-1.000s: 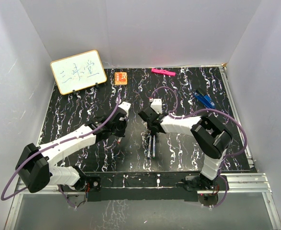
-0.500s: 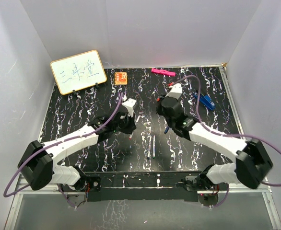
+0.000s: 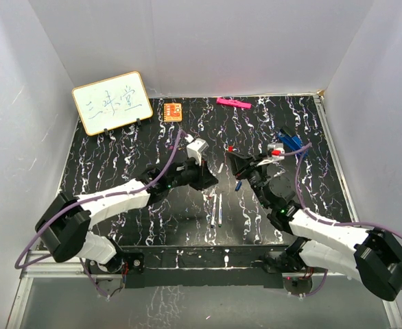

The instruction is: Insert the pens into the pen caps

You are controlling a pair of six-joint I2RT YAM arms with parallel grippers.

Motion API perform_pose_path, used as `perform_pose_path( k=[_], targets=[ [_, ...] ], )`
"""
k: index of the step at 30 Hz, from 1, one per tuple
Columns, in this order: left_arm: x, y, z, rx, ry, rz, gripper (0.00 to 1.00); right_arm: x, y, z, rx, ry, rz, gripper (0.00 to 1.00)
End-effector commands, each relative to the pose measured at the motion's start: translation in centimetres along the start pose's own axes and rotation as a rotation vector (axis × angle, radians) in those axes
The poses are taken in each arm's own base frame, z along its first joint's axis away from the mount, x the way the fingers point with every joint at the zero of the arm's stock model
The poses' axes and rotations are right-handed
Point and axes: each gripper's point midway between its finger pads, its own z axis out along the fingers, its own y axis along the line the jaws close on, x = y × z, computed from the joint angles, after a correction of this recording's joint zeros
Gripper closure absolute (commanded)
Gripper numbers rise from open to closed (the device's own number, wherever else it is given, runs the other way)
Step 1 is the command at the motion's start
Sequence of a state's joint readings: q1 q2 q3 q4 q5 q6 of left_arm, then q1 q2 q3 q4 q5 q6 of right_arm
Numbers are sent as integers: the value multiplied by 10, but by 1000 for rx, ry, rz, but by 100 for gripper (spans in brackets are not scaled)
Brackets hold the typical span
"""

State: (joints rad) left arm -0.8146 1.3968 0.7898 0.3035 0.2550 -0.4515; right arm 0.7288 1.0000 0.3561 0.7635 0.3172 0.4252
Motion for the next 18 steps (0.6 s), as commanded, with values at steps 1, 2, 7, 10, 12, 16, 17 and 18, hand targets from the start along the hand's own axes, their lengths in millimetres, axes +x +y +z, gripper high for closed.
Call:
perform_pose_path(
  k=[1,2,7,10,12,16,17,18],
  targets=[
    [-13,-34,9,120,-34,21,100,-44,27,-8,-140,-187,96,100],
    [-13,-36,11,127,-34,22,100,-44,27,-10,-144,-196,106,100],
    [-12,-44,12,146,-43,27,100,-45,26,-13,-152,-211,133,100],
    [-16,-47,8,155,-68,29,100,-44,22,-14,-136,-215,138,100],
    [-20,-49,5,157,-88,33,100,-44,20,-15,-125,-219,143,100],
    [-26,-53,-1,173,-138,38,100,-45,16,-17,-108,-231,154,100],
    [-31,-56,-6,180,-164,41,100,-45,15,-18,-107,-232,157,100],
    [-34,-58,-9,187,-185,42,100,-46,15,-18,-106,-234,160,100]
  ],
)
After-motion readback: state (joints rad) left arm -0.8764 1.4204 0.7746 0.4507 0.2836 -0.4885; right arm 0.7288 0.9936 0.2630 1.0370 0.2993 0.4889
